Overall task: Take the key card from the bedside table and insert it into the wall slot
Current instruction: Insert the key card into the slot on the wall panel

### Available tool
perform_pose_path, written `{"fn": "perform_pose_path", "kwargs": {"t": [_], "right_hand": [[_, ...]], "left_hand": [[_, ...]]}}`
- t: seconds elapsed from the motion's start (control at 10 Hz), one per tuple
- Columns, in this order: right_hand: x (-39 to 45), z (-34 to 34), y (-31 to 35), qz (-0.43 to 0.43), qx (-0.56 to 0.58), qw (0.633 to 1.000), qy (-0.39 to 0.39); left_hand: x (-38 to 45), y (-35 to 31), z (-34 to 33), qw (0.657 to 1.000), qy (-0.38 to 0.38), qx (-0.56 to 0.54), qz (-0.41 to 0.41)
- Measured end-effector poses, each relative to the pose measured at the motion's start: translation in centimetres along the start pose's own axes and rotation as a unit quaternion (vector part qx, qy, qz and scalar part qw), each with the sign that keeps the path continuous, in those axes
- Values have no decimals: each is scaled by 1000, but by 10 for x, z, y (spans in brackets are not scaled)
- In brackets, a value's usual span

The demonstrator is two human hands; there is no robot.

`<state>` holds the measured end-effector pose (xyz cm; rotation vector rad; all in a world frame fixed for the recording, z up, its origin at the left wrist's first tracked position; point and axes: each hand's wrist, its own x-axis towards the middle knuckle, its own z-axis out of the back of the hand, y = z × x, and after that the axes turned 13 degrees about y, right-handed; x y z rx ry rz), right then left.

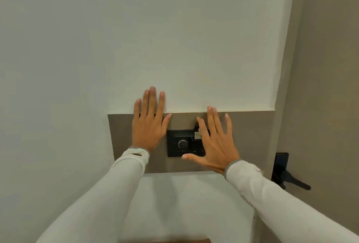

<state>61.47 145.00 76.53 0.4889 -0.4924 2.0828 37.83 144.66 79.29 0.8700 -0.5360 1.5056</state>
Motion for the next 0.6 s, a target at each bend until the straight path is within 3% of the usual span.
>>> {"fn": "perform_pose_path", "kwargs": {"t": [0.6], "right_hand": [[-7,22,-7,3,-16,999,52]], "left_hand": [[-11,10,21,999,-2,38,-8]]}}
